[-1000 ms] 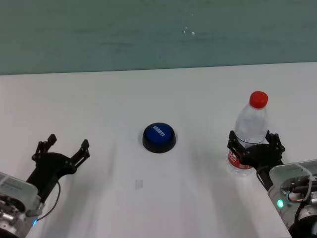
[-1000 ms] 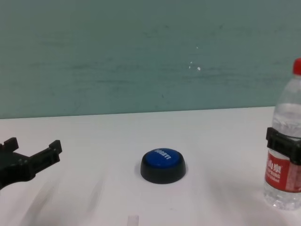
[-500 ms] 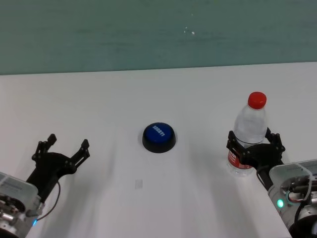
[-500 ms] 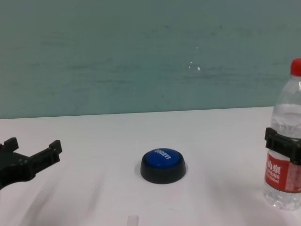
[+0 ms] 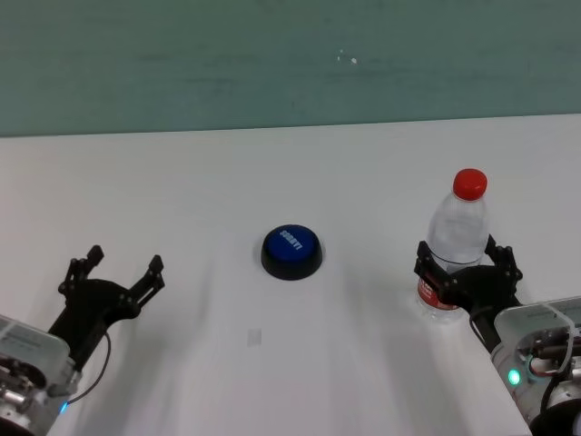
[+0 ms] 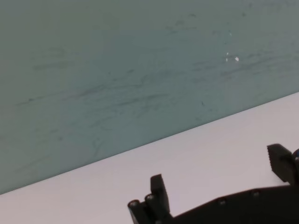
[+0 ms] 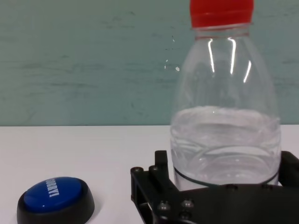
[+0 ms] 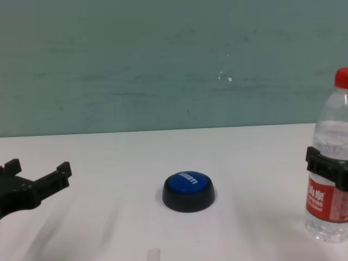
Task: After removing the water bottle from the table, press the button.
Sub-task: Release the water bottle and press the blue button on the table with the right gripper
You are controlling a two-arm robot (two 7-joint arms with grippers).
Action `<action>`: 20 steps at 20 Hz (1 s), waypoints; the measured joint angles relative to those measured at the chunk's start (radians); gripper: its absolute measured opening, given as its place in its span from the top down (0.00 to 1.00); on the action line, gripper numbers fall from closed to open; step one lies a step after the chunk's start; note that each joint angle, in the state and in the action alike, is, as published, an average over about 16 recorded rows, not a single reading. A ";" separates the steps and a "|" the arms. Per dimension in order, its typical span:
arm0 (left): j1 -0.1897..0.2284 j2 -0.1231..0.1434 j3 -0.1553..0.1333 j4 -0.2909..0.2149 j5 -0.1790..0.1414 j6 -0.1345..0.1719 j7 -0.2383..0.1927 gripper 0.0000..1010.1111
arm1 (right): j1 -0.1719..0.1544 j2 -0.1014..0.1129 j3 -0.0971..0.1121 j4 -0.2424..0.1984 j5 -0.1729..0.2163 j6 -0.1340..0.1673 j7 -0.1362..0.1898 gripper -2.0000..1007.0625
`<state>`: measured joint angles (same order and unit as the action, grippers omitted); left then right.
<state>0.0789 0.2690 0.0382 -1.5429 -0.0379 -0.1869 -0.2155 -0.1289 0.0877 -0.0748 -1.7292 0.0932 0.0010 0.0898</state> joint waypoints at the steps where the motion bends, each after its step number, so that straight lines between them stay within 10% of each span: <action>1: 0.000 0.000 0.000 0.000 0.000 0.000 0.000 0.01 | -0.004 0.000 0.000 -0.004 0.000 -0.001 0.000 0.01; 20: 0.000 0.000 0.000 0.000 0.000 0.000 0.000 0.01 | -0.129 -0.005 0.011 -0.121 -0.006 -0.011 -0.004 0.01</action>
<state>0.0789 0.2690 0.0382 -1.5429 -0.0378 -0.1869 -0.2155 -0.2583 0.0824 -0.0635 -1.8503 0.0876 -0.0102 0.0862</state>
